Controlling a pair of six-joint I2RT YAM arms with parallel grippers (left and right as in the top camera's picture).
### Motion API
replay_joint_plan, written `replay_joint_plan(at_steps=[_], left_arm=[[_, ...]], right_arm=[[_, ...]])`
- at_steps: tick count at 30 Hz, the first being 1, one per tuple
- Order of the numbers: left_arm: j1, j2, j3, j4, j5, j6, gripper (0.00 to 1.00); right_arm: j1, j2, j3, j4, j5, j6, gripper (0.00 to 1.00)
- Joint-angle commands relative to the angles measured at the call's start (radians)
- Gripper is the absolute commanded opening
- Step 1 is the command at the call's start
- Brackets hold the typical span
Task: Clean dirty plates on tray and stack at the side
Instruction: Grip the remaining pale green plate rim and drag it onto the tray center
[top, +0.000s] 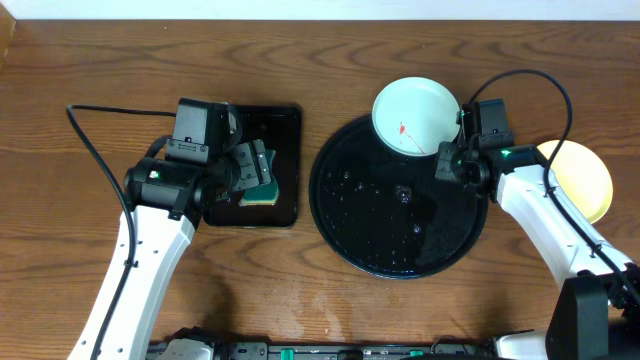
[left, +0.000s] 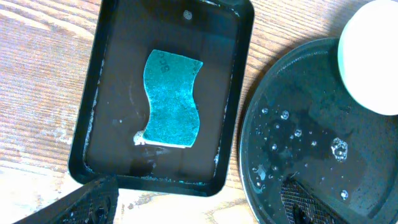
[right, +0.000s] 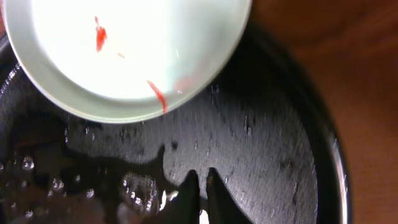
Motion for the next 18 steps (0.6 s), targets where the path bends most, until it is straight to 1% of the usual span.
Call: replay_joint_plan(at_steps=[1, 2, 3, 4, 5, 8, 10, 12, 13, 14, 16, 17, 18], left_arm=[[0.003, -0.004, 0.023, -0.003, -0.002, 0.010, 0.84], [0.003, -0.004, 0.023, -0.003, -0.002, 0.010, 0.85], [0.003, -0.004, 0.023, -0.003, -0.002, 0.010, 0.84], [0.003, -0.004, 0.023, -0.003, -0.002, 0.010, 0.85], [0.003, -0.004, 0.023, -0.003, -0.002, 0.010, 0.84], [0.003, -0.004, 0.023, -0.003, -0.002, 0.009, 0.85], [0.003, -0.004, 0.023, -0.003, -0.002, 0.010, 0.84], [0.003, -0.004, 0.023, -0.003, -0.002, 0.010, 0.84], [0.003, -0.004, 0.023, -0.003, -0.002, 0.010, 0.84], [0.003, -0.004, 0.023, -0.003, -0.002, 0.010, 0.85], [0.003, -0.004, 0.023, -0.003, -0.002, 0.010, 0.84], [0.003, -0.004, 0.023, -0.003, -0.002, 0.010, 0.84], [0.003, -0.004, 0.023, -0.003, -0.002, 0.010, 0.85]], right_arm=[[-0.002, 0.014, 0.001, 0.050, 0.065, -0.105, 0.07], [-0.005, 0.025, 0.001, 0.082, 0.095, -0.107, 0.08], [-0.008, 0.035, 0.001, 0.111, 0.108, -0.116, 0.13], [-0.010, 0.051, 0.001, 0.144, 0.107, -0.135, 0.23], [-0.012, 0.068, 0.001, 0.174, 0.107, -0.147, 0.35], [-0.015, 0.142, 0.001, 0.254, 0.107, -0.151, 0.36], [-0.016, 0.191, 0.001, 0.289, 0.107, -0.151, 0.45], [-0.018, 0.241, 0.001, 0.325, 0.107, -0.150, 0.45], [-0.019, 0.261, 0.001, 0.334, 0.106, -0.139, 0.44], [-0.019, 0.278, 0.001, 0.336, 0.106, -0.119, 0.36], [-0.019, 0.305, 0.001, 0.328, 0.104, -0.092, 0.16], [-0.019, 0.307, 0.001, 0.304, 0.094, -0.068, 0.01], [-0.019, 0.307, 0.001, 0.293, 0.092, -0.060, 0.01]])
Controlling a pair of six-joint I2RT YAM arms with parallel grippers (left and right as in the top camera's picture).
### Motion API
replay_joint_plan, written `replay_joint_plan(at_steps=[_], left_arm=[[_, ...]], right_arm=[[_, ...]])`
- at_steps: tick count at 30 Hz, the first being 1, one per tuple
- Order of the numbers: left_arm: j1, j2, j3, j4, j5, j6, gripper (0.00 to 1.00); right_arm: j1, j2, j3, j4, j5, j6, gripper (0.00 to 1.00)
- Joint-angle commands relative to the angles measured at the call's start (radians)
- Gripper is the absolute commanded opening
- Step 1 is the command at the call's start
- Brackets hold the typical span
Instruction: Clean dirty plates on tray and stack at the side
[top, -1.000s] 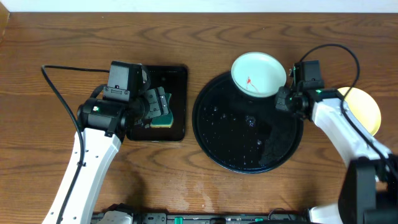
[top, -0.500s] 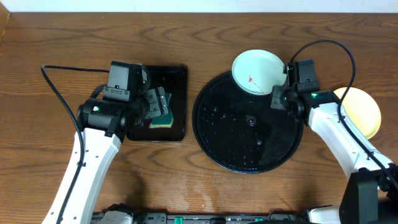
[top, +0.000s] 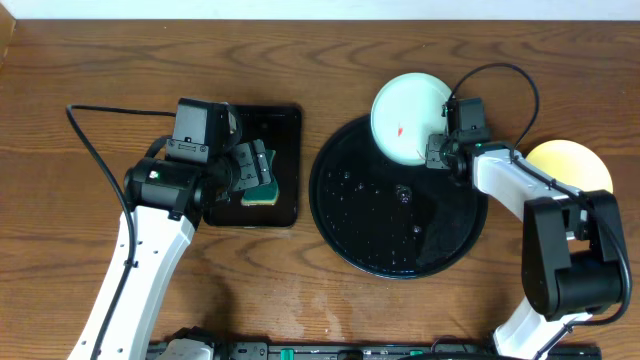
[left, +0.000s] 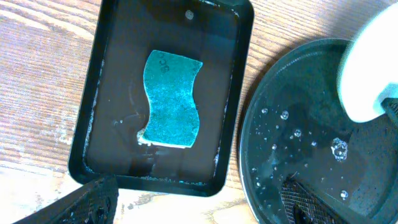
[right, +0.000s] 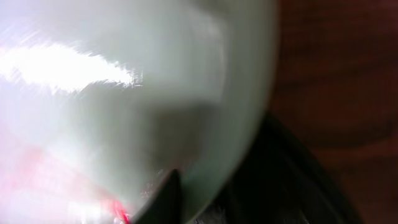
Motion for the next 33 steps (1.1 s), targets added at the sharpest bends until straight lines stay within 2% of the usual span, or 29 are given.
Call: replay_joint_plan(at_steps=[1, 10, 13, 14, 16, 19, 21, 28, 33], left_arm=[[0.003, -0.004, 0.023, -0.002, -0.002, 0.010, 0.84], [0.003, -0.004, 0.023, -0.002, -0.002, 0.010, 0.84], [0.003, -0.004, 0.023, -0.003, -0.002, 0.009, 0.85], [0.003, -0.004, 0.023, -0.002, -0.002, 0.010, 0.84], [0.003, -0.004, 0.023, -0.002, -0.002, 0.010, 0.84], [0.003, -0.004, 0.023, -0.002, -0.002, 0.010, 0.85], [0.003, -0.004, 0.023, -0.002, -0.002, 0.010, 0.84], [0.003, -0.004, 0.023, -0.003, -0.002, 0.010, 0.85], [0.003, -0.004, 0.023, -0.002, -0.002, 0.010, 0.84]], right_arm=[[-0.010, 0.007, -0.005, -0.062, -0.011, 0.045, 0.01], [0.046, -0.129, -0.005, -0.347, -0.078, 0.220, 0.01], [0.076, -0.166, -0.005, -0.412, -0.079, 0.234, 0.01], [0.085, -0.180, -0.005, -0.414, -0.070, 0.213, 0.03], [0.095, -0.213, -0.005, -0.389, -0.065, 0.124, 0.16], [0.097, -0.269, -0.005, -0.384, -0.114, 0.002, 0.24], [0.097, -0.314, -0.005, -0.427, -0.143, -0.023, 0.28], [0.106, -0.392, -0.007, -0.764, -0.256, 0.144, 0.33], [0.166, -0.387, -0.084, -0.824, -0.324, 0.167, 0.36]])
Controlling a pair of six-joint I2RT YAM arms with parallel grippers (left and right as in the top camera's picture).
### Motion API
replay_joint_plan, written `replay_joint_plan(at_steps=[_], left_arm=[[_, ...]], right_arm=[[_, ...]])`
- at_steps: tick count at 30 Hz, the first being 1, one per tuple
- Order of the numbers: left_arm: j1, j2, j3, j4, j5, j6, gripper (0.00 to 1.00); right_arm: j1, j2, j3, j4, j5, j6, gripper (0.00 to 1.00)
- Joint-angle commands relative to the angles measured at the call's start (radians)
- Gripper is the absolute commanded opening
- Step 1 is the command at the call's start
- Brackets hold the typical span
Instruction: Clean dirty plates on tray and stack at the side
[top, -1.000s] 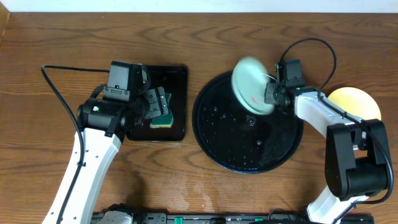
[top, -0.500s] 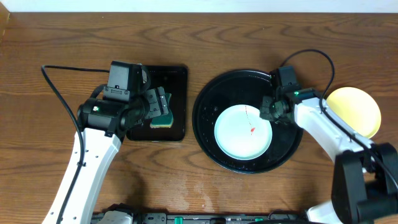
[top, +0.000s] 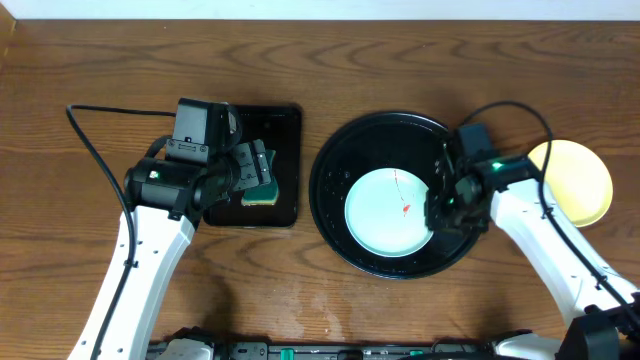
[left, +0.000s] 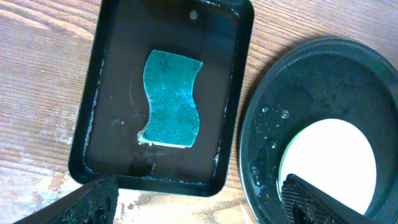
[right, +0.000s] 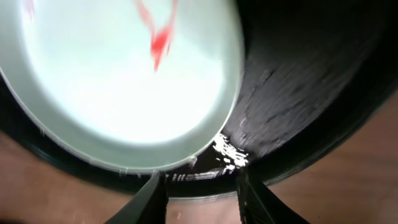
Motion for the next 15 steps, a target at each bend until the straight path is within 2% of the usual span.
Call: replay_joint_plan(at_steps=[1, 8, 11, 12, 14, 15], left_arm=[[0.003, -0.004, 0.023, -0.003, -0.002, 0.010, 0.84], [0.003, -0.004, 0.023, -0.003, -0.002, 0.009, 0.85], [0.003, -0.004, 0.023, -0.003, -0.002, 0.010, 0.84], [0.003, -0.004, 0.023, -0.003, -0.002, 0.010, 0.85], [0.003, -0.004, 0.023, -0.003, -0.002, 0.010, 0.84], [0.003, -0.004, 0.023, -0.003, -0.002, 0.010, 0.84]], right_arm=[[0.055, 0.002, -0.075, 0.012, -0.061, 0.071, 0.36], [0.125, 0.003, -0.296, 0.333, -0.059, 0.221, 0.34], [0.114, 0.003, -0.303, 0.357, -0.057, 0.211, 0.30], [0.110, 0.003, -0.303, 0.367, -0.050, 0.190, 0.25], [0.102, 0.003, -0.303, 0.378, 0.014, 0.160, 0.07], [0.097, 0.003, -0.303, 0.383, 0.063, 0.146, 0.01]])
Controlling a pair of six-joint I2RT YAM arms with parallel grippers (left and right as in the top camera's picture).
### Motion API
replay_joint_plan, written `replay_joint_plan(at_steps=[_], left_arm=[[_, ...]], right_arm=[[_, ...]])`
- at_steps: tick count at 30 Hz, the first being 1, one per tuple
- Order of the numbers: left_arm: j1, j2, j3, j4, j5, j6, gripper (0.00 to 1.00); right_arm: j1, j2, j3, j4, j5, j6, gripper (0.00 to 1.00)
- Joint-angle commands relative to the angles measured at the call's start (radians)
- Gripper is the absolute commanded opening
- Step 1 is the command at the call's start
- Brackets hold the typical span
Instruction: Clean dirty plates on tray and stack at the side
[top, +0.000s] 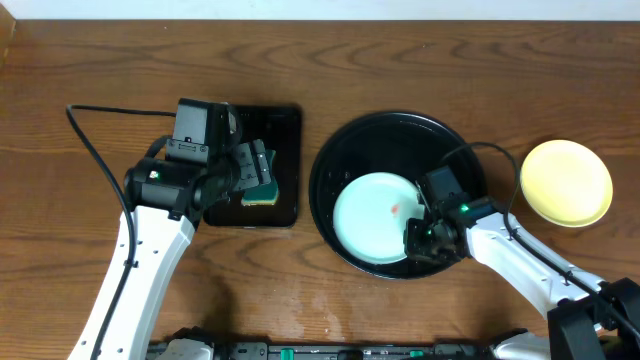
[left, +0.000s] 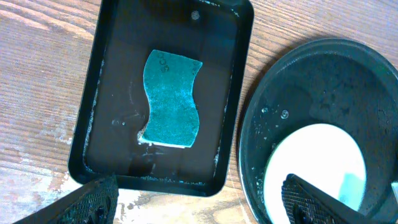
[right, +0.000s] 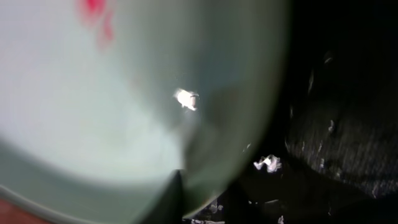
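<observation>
A pale green plate (top: 372, 232) with a red smear (top: 396, 208) lies in the round black tray (top: 385, 135), left of its middle. My right gripper (top: 418, 238) is at the plate's right rim. In the right wrist view the plate (right: 112, 93) fills the frame, one finger (right: 174, 198) lies over its inside and the rim runs between the jaws, the other finger hidden under it. My left gripper (left: 199, 208) hangs wide open above the near end of the small black tray (left: 93, 112), which holds a teal sponge (left: 172, 99).
A yellow plate (top: 566, 182) sits on the wooden table (top: 90, 70) to the right of the round tray. Water drops lie on the round tray's floor (left: 280, 112). The left arm's cable (top: 85, 135) trails over the table at the left.
The green plate has shifted left and nearer in the round tray. My right gripper, open beside the plate's right edge before, now has its jaws over the rim. The left arm has not moved.
The green plate first rested on the round tray's back rim with my right gripper near it. Then the gripper was on its rim. Later the plate lay in the tray's middle, jaws open beside it. Now the jaws are on its right rim. The left gripper stayed open over the sponge tray.
</observation>
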Motion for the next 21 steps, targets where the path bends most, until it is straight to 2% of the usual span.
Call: replay_joint_plan(at_steps=[1, 8, 12, 15, 16, 21], left_arm=[[0.003, -0.004, 0.023, -0.003, -0.002, 0.010, 0.85], [0.003, -0.004, 0.023, -0.003, -0.002, 0.010, 0.84], [0.003, -0.004, 0.023, -0.003, -0.002, 0.010, 0.84], [0.003, -0.004, 0.023, -0.003, -0.002, 0.010, 0.84], [0.003, -0.004, 0.023, -0.003, -0.002, 0.010, 0.84], [0.003, -0.004, 0.023, -0.003, -0.002, 0.010, 0.84]], right_arm=[[-0.017, 0.001, -0.007, 0.005, 0.130, -0.056, 0.01], [-0.033, 0.001, -0.007, 0.269, 0.439, -0.407, 0.01], [-0.033, 0.001, -0.007, 0.504, 0.499, -0.656, 0.01], [-0.033, -0.002, -0.006, 0.600, 0.498, -0.706, 0.30], [-0.033, -0.005, -0.006, 0.599, 0.492, -0.698, 0.34], [-0.033, -0.023, -0.006, 0.485, 0.388, -0.640, 0.42]])
